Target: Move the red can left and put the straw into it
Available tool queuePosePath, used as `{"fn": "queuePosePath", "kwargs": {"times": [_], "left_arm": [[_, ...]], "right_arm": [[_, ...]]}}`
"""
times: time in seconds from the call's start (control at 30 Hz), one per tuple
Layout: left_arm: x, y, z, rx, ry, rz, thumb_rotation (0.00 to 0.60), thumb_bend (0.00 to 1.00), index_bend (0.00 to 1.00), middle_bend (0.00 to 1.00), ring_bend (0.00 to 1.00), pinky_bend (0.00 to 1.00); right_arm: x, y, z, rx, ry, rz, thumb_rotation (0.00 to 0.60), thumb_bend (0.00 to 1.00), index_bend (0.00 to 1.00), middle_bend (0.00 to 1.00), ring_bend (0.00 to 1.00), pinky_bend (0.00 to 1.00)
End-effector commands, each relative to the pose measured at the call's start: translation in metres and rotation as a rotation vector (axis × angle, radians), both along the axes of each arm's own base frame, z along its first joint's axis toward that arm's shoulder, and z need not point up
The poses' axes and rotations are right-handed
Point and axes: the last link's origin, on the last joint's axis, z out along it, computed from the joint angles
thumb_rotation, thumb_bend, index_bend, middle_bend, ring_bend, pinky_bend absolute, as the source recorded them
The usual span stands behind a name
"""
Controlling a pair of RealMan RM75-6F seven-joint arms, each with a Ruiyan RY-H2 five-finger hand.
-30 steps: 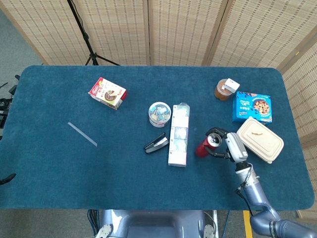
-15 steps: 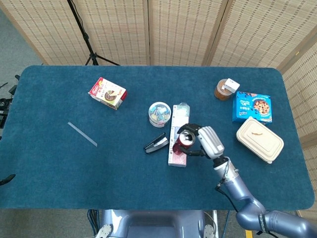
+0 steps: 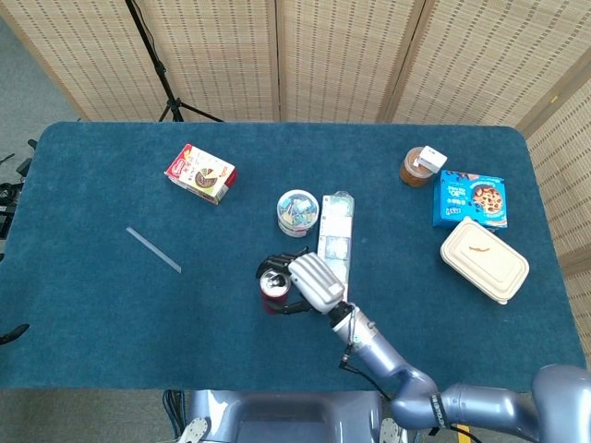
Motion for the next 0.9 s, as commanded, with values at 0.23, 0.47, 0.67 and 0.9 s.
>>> {"fn": "queuePosePath", "kwargs": {"times": [0.23,0.47,0.67,0.9], "left_arm": [[0.0,0.0,0.001,0.001,-0.003,-0.001,0.6,0.0,0.0,0.0,0.0,0.0],[-0.001,0.0,0.002,0.0,-0.008,-0.003,0.6,0.0,0.0,0.0,0.0,0.0],[0.0,0.0,0.001,-0.004,-0.004,-0.005,0.6,0.0,0.0,0.0,0.0,0.0],[0.0,0.0,0.0,-0.006,-0.001,-0.002,0.6,0.0,0.0,0.0,0.0,0.0]], "right_arm": [[0.021,0.019,-0.032,0.054,0.072,0.088,0.6,0.54,0.44,0.46,0.49,0.55],[0.024,0.024,-0.038,0.039,0.082,0.107,0.6,0.54,0.44,0.46,0.49,0.55],[0.024,0.029,-0.044,0.04,0.059,0.102,0.6,0.54,0.44,0.46,0.49,0.55],[0.034,0.03,-0.059,0.023,0.047,0.126,0.6,0.54,0.44,0.46,0.49,0.55]]}}
